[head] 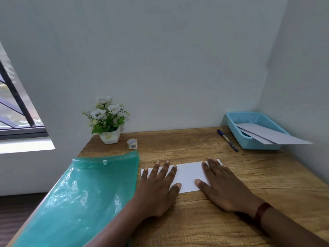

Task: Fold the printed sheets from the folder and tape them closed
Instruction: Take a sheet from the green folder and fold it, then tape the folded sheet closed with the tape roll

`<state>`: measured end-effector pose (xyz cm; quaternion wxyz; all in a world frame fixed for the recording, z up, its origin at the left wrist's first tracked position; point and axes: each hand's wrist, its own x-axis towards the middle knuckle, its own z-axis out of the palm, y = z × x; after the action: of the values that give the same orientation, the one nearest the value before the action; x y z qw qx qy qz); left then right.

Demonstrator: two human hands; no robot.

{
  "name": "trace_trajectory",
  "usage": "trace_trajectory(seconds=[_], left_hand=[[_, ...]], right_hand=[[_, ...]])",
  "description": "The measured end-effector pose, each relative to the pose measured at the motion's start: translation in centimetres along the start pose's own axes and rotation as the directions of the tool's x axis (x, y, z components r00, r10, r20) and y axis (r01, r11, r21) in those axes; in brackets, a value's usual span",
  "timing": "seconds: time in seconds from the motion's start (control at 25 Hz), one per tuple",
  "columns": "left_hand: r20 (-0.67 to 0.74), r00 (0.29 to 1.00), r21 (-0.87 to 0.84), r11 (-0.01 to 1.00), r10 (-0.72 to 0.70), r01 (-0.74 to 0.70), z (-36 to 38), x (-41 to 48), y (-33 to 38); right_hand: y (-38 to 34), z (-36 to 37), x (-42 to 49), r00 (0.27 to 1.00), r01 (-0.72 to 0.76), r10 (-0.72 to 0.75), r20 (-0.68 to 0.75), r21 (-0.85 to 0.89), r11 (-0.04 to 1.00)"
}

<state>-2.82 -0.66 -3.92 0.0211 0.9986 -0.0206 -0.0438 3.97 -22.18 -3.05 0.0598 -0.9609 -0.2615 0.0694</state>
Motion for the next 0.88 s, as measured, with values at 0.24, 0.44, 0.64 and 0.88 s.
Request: trace_trajectory(seconds=[0.24,0.44,0.64,0.88], left_hand=[[0.011,1.0,-0.011,1.0,0.006,-0.006,-0.1,0.0,0.0],[-0.008,1.0,-0.097,0.995,0.029,-0.03,-1.3,-0.8,0.2],[-0.16,0.987,-0.141,0.99,-0.003,-0.02,-6.0,-1.4,-2.0],[-0.493,0.766,-0.529,0.841,-0.412,0.112,-7.2,1.4,-9.9]], right_hand=[[-0.3,0.2,-0.3,0.999,-0.013,0.013,-0.031,0.004,1.0],[-1.2,-0.6,-0.3,0.994,-0.025,0.027,-0.11,0.019,1.0],[-4.4,-2.8,-0.2,0.953,0.114,-0.066,-0.295,0.147,0.983],[-8.9,-3.7,6.2,0.82,0.436,-0.318,-0.476,0.159,0.886]])
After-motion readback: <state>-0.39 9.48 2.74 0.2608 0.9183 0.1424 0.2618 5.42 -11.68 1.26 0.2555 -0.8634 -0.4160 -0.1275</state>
